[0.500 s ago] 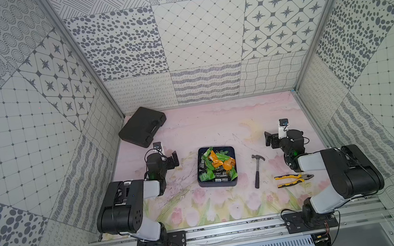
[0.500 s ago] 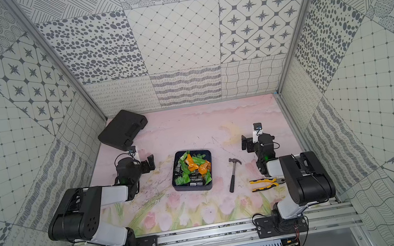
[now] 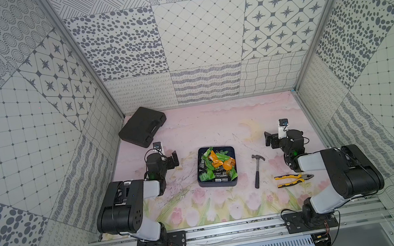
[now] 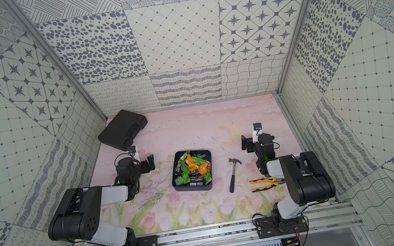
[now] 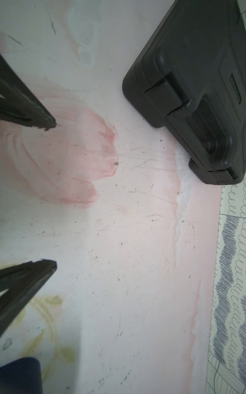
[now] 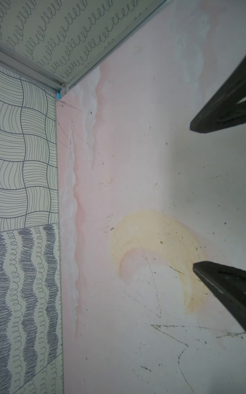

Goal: Take the cookies out of the storage box
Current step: Move the storage box to the center of the board.

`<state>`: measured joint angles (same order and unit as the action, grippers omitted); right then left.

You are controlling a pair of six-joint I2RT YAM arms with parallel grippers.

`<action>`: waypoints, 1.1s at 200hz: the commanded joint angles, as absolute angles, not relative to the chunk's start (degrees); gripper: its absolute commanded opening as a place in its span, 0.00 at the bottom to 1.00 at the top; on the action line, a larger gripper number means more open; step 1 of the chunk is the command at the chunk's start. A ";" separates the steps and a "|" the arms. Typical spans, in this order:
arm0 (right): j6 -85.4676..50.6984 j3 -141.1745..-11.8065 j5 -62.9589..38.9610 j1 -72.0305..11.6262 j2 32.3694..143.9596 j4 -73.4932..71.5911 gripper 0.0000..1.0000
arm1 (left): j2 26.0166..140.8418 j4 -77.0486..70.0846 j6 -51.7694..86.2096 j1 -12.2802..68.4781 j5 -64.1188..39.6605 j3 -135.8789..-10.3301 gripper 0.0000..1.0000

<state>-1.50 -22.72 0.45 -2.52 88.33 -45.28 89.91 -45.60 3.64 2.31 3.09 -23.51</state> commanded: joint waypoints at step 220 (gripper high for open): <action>-40.21 -49.73 2.44 -34.94 68.37 27.77 0.91 | 53.37 17.62 33.90 18.79 -7.28 -33.98 0.88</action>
<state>-36.58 -44.99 -2.61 -28.99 62.39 21.21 52.51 1.58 22.20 14.17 -7.29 -32.10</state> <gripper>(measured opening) 0.921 0.882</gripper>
